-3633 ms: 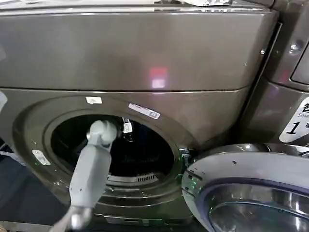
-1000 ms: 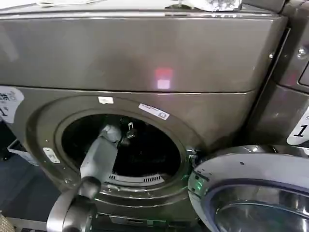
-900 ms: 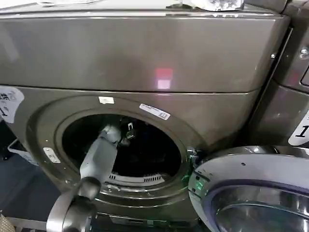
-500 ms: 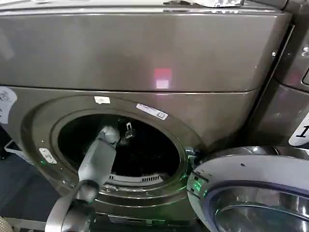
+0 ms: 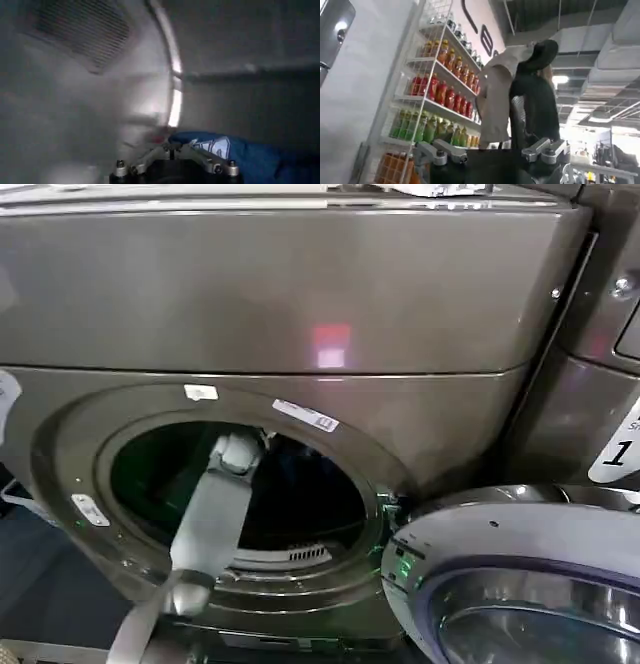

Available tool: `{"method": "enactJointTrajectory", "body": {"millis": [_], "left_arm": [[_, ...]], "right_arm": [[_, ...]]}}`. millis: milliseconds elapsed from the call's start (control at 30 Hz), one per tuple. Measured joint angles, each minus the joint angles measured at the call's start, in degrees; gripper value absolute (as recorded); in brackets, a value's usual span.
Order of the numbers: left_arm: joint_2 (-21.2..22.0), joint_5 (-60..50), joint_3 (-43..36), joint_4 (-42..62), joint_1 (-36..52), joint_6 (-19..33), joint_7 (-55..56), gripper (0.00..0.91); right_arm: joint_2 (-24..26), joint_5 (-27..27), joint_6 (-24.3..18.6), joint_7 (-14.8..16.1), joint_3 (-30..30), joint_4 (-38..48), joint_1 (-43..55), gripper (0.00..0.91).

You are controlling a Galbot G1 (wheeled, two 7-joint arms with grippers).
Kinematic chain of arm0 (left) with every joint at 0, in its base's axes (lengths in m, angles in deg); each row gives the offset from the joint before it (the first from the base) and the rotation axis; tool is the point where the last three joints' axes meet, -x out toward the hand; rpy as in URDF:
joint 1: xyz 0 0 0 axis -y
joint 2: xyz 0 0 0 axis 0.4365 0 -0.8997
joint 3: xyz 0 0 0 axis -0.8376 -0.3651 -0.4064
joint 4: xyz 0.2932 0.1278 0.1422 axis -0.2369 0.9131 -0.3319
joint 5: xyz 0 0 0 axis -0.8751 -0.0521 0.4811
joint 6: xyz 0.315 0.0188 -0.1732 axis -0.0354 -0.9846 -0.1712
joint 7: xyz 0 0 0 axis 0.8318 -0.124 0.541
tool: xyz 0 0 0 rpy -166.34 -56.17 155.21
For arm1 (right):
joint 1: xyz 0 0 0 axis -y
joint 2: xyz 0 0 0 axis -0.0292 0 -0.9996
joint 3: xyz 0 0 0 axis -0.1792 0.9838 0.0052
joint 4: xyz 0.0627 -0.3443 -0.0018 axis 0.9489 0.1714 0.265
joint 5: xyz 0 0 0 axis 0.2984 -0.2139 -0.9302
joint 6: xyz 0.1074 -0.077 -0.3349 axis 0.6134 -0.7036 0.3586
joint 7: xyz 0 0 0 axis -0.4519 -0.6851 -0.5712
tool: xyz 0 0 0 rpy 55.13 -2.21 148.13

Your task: Grasp the clothes from the dryer.

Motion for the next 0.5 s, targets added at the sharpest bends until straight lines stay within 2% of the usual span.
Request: {"method": "enactJointTrajectory", "body": {"millis": [200, 500], "left_arm": [[0.6, 6.7, 0.6, -4.2, -2.0, -2.4, 8.9, 0.000], [0.4, 10.7, 0.7, -7.9, -3.8, -4.2, 14.4, 0.000]], "right_arm": [[-0.2, 1.1, 0.1, -0.7, 0.2, -0.6, 0.0, 0.907], [-0.5, 2.7, 0.3, -1.8, 0.1, -0.8, 0.2, 0.907]]}}
